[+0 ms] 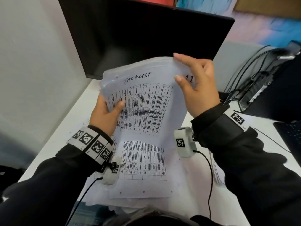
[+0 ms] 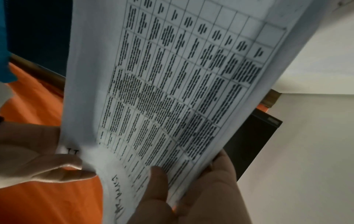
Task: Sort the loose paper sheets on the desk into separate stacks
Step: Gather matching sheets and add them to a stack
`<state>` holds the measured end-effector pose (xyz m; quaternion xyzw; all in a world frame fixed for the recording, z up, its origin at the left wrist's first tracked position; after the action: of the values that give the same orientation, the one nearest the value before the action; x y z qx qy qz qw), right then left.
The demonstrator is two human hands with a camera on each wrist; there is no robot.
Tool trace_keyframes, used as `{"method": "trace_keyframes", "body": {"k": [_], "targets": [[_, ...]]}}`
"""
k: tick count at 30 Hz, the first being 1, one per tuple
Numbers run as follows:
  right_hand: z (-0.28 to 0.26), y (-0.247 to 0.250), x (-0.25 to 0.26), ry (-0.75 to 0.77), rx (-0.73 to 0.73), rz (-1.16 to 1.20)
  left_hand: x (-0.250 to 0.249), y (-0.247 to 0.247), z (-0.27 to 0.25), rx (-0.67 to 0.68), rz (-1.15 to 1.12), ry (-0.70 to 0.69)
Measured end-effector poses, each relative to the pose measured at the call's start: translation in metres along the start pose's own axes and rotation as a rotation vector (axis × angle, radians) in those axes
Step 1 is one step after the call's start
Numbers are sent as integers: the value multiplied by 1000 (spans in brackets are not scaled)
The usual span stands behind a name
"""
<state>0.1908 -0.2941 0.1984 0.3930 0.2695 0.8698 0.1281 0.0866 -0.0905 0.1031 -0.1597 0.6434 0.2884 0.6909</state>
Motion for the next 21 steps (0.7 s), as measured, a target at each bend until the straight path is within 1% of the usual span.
{"method": "trace_keyframes", "body": {"k": [3, 5, 7, 8, 10, 12, 13, 14, 15, 17, 19, 21], "targets": [[-1, 0, 1, -2, 4, -9, 7, -1, 2, 25, 112, 27], [-2, 3, 3, 12, -16, 72, 8, 0, 1, -3, 138, 31], [-6, 2, -7, -34, -39, 211, 9, 3, 1, -44, 91, 34], [-10, -2, -17, -104, -38, 293, 9, 5, 1, -55, 54, 36], [-26, -18, -39, -313, 11, 399, 10, 7, 3, -73, 5, 41], [-47, -37, -54, -479, 123, 342, 12, 8, 5, -88, -17, 39], [-56, -45, -57, -526, 168, 299, 11, 7, 6, -93, -37, 38], [-63, -49, -58, -555, 178, 287, 9, 6, 5, -93, -58, 31], [-65, -51, -57, -566, 158, 295, 5, 4, 4, -91, -72, 14], [-59, -45, -50, -541, 78, 318, -6, 0, 0, -95, -86, -36], [-50, -35, -43, -490, -5, 331, -20, -5, -7, -101, -67, -92], [-46, -27, -38, -430, -41, 346, -30, -6, -11, -113, -47, -165]]}}
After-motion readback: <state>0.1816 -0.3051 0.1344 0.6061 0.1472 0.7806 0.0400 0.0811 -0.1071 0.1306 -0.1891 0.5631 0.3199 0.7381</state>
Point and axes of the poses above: each hand's wrist, its own z-axis towards the middle knuckle, its own y-axis out of the back of the hand, x = y × z, the point moved 5 cm from there along z, towards the middle knuckle, and after that the axes turned 3 degrees about -z, right-handed, at the moved point
